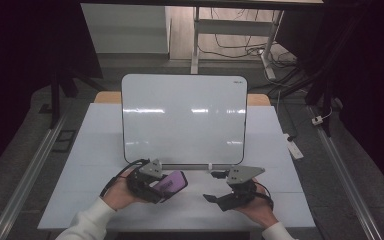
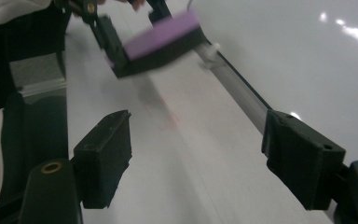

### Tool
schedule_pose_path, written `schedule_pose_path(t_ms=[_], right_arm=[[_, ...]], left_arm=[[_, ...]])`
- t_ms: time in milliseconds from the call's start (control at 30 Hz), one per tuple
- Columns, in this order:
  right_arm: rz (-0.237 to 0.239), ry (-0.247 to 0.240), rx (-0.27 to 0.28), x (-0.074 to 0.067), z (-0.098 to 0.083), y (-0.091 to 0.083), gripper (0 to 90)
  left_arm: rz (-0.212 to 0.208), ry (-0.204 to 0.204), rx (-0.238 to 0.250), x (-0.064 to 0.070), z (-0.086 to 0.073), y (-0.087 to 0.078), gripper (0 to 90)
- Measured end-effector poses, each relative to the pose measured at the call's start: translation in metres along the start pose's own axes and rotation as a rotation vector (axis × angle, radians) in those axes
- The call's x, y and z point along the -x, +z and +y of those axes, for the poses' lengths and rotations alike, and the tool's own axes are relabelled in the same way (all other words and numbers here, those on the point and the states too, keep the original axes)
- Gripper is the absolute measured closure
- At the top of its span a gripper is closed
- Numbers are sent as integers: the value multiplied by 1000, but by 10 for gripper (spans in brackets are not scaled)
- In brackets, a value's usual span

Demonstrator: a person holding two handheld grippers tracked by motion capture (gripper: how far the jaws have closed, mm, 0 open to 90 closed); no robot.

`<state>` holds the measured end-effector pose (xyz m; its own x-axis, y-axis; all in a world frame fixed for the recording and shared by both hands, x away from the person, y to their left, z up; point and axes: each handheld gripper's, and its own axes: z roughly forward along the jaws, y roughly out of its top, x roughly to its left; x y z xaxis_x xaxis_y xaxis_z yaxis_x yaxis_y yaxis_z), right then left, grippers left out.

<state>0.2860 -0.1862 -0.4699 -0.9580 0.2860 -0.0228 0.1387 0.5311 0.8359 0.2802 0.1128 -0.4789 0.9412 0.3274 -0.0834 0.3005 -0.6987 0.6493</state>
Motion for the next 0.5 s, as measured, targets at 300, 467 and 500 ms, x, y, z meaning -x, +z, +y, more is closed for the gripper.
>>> schedule_pose_path(t_ms=[300, 467, 500], right_arm=[[214, -30, -99, 8, 26, 41, 296], [259, -32, -103, 5, 27, 46, 383], [258, -23, -98, 5, 27, 46, 397]], left_arm=[[-56, 62, -15, 8, 8, 10, 410], [-54, 74, -17, 9, 8, 10, 410], [-40, 77, -10, 9, 8, 8, 408]])
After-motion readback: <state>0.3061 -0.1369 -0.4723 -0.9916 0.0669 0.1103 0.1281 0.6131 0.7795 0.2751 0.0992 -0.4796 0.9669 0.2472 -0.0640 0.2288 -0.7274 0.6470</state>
